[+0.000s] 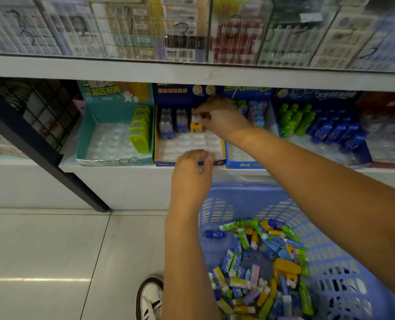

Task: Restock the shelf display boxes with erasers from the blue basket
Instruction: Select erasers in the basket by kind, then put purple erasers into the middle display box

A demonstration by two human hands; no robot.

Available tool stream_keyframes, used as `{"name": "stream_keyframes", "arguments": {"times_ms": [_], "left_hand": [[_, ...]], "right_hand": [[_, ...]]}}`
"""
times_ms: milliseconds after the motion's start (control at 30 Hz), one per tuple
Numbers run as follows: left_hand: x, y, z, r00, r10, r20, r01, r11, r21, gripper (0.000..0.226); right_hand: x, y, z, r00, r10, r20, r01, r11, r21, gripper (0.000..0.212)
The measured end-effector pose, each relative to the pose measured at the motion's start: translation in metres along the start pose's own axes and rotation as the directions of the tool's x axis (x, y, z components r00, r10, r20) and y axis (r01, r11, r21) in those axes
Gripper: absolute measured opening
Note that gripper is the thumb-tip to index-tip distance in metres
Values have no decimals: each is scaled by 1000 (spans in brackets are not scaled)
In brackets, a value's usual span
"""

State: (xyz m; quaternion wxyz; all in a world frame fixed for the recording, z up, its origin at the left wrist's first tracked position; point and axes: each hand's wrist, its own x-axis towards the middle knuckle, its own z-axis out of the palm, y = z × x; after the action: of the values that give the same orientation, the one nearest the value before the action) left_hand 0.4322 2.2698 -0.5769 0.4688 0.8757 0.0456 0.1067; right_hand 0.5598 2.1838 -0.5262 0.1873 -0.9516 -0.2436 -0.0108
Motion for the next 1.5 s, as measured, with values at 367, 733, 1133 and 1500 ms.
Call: {"name": "stream_keyframes", "arguments": {"times_ms": [367,733,1133,1500], "left_hand": [[-33,-4,68,739,-287,609,141,951,277,20],[-139,-85,156,373,-533,759,-120,784,609,35],[-122,-96,152,419,-586,693,136,796,590,20],[-35,2,93,611,-373,699,240,928,285,31]], "right_hand": [[-216,76,45,855,180,487,-241,968,66,16],[-300,105,180,481,111,870,-264,964,24,30],[-288,129,160,595,187,782,-386,920,74,23],[-231,112,22,890,211,403,-454,461,762,32]]}}
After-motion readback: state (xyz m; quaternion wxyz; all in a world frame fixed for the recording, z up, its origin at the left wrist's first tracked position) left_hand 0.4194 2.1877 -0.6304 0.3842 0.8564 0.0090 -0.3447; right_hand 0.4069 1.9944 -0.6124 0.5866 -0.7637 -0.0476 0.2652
